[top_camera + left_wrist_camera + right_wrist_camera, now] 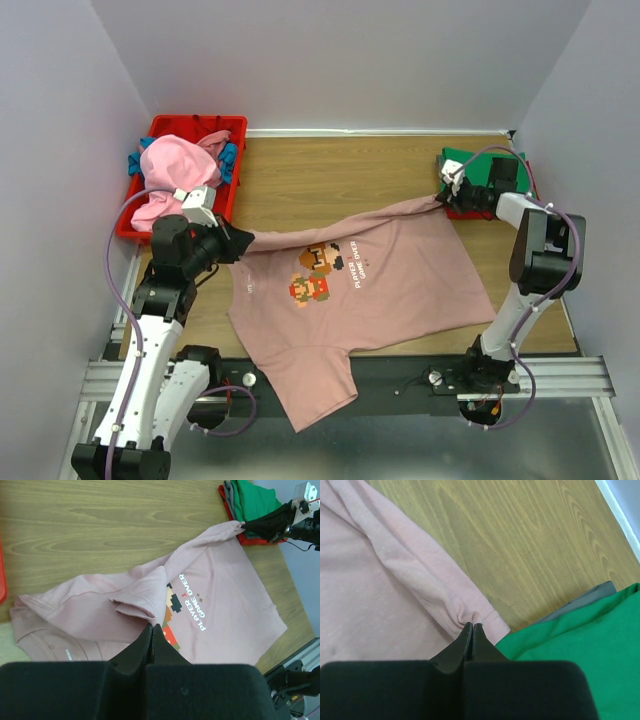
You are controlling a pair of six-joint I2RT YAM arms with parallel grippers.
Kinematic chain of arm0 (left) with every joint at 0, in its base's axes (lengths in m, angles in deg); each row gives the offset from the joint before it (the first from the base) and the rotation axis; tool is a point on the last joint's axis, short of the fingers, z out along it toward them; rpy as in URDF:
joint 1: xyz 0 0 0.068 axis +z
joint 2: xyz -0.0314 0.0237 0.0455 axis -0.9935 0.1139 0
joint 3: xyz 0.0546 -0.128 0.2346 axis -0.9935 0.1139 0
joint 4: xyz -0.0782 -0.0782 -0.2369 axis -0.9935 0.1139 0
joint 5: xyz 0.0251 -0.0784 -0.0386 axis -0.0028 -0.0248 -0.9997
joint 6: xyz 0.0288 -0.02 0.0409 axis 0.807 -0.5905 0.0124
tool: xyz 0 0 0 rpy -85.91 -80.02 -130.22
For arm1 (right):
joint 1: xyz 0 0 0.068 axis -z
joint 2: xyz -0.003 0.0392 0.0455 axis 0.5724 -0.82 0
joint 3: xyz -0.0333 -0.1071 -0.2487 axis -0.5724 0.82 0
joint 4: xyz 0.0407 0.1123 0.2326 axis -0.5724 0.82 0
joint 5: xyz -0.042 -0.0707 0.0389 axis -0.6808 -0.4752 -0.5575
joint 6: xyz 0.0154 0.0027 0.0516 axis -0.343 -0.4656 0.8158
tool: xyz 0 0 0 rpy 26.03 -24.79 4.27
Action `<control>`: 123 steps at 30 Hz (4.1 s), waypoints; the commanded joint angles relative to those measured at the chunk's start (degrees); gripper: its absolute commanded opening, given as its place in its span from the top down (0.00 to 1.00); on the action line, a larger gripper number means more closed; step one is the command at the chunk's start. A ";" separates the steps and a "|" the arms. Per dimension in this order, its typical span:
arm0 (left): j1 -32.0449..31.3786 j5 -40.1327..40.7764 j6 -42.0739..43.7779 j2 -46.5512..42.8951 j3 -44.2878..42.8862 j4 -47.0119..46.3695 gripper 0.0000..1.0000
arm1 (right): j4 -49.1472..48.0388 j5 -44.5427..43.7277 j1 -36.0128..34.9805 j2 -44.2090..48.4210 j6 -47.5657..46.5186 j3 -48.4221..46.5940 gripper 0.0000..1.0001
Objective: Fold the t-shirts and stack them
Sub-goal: Fold the tshirt
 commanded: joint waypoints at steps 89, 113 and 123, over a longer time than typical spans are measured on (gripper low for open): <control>-0.18 4.83 -4.57 -5.25 6.66 8.70 1.00 | 0.22 9.14 10.06 8.26 -1.84 16.02 0.93; -0.26 -1.23 -0.44 -4.37 8.25 13.26 0.68 | 10.33 14.84 13.67 32.94 12.13 22.43 0.27; -0.27 -2.01 0.71 -4.90 3.24 13.47 0.51 | 14.98 19.24 13.67 39.11 17.67 23.14 0.21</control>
